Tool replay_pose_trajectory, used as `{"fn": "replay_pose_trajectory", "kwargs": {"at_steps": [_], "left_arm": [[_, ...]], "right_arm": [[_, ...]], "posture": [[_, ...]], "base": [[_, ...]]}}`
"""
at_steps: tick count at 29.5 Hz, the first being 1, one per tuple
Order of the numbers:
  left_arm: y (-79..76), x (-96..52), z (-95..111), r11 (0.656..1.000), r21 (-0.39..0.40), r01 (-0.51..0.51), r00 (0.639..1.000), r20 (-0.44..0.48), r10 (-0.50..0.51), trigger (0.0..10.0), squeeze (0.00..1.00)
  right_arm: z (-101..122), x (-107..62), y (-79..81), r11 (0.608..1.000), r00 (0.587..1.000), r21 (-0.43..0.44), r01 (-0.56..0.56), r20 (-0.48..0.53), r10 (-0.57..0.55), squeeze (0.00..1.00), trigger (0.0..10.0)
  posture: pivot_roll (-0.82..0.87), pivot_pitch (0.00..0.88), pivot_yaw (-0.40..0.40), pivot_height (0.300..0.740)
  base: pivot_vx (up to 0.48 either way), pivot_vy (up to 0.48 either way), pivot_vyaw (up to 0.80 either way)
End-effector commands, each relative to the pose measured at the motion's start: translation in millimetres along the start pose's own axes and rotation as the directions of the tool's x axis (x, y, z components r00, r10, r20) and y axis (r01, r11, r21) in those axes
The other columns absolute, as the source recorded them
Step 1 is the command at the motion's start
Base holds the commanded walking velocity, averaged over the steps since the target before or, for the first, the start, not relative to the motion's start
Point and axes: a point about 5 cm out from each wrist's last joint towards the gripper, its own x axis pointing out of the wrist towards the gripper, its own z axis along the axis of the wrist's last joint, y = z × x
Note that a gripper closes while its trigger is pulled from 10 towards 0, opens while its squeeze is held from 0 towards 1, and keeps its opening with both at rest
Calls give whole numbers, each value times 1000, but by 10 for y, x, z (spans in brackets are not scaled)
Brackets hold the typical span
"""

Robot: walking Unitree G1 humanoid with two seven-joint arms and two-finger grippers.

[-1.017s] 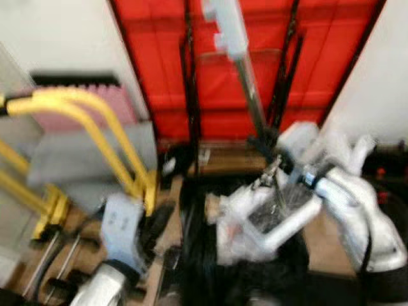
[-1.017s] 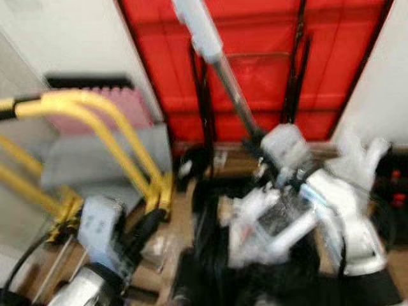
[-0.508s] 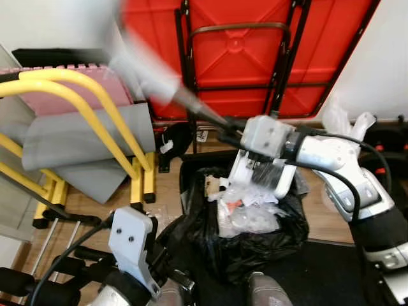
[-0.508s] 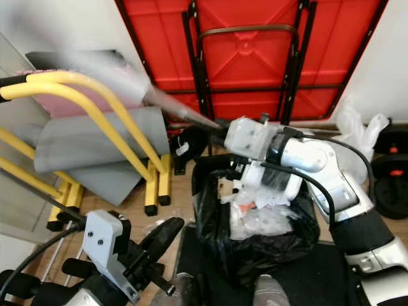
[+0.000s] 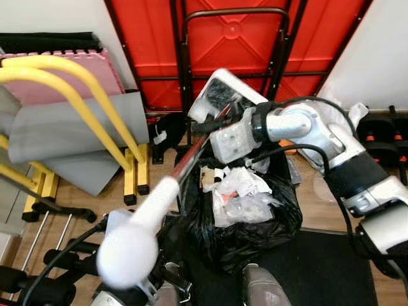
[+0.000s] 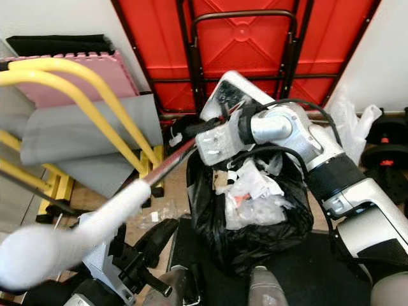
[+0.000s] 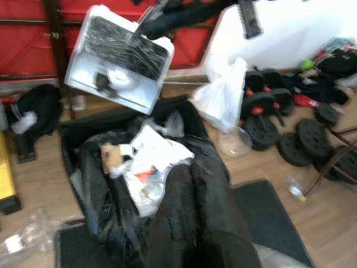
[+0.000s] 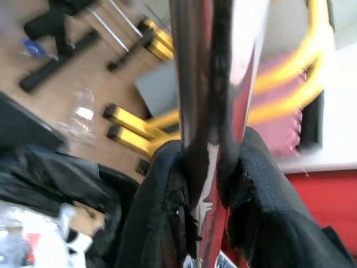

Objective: Sweep floor

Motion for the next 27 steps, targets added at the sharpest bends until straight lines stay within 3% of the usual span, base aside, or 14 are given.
{"fn": "replay_pose_trajectory", "kwargs": {"at_steps": [1, 4, 6, 10, 12, 17, 23, 25, 27], "left_arm": [[-14, -31, 0, 1000, -3, 12, 1000, -15, -12, 10000, 0], [-14, -33, 3, 1000, -5, 12, 1000, -15, -12, 10000, 0], [-11, -33, 5, 1000, -8, 11, 1000, -13, -11, 10000, 0], [-8, -28, 5, 1000, -12, 10, 1000, -11, -10, 10000, 0], [0, -17, 0, 1000, -13, 9, 1000, -10, -9, 10000, 0], [13, 1, -6, 1000, -15, 10, 1000, -8, -10, 10000, 0], [25, 21, -10, 1000, -16, 8, 1000, -4, -8, 10000, 0], [29, 26, -11, 1000, -16, 7, 1000, -3, -7, 10000, 0], [37, 36, -12, 1000, -17, 6, 1000, 0, -6, 10000, 0]], "right_arm": [[-4, 40, 109, 996, 996, 12, -84, 11, 84, 0, 10000], [-27, 17, 82, 994, 994, 3, -109, -5, 109, 0, 10000], [-69, -76, -107, 997, 997, -5, -73, -41, 73, 0, 10000], [-77, -153, -279, 1000, 999, 15, -10, -33, 10, 0, 10000], [-60, -260, -415, 997, 1000, 77, 17, 18, -19, 0, 10000], [-16, -418, -536, 991, 996, 131, -20, 93, 8, 0, 10000], [-52, -568, -643, 997, 999, 65, -39, 18, 38, 0, 10000], [-63, -602, -710, 1000, 1000, 26, -4, -24, 4, 0, 10000], [-60, -666, -873, 995, 993, -68, 74, -92, -80, 0, 10000]], "posture": [[-80, 311, 7, 740], [-81, 314, 7, 740], [-85, 313, 10, 740], [-85, 310, 10, 740], [-89, 306, 15, 740], [-94, 299, 16, 740], [-98, 292, 14, 740], [-100, 291, 14, 740], [-101, 288, 17, 740]], "base": [[0, 0, 0], [0, 0, 0], [0, 0, 0], [0, 0, 0], [0, 0, 0], [0, 0, 0], [0, 0, 0], [0, 0, 0], [0, 0, 0]]}}
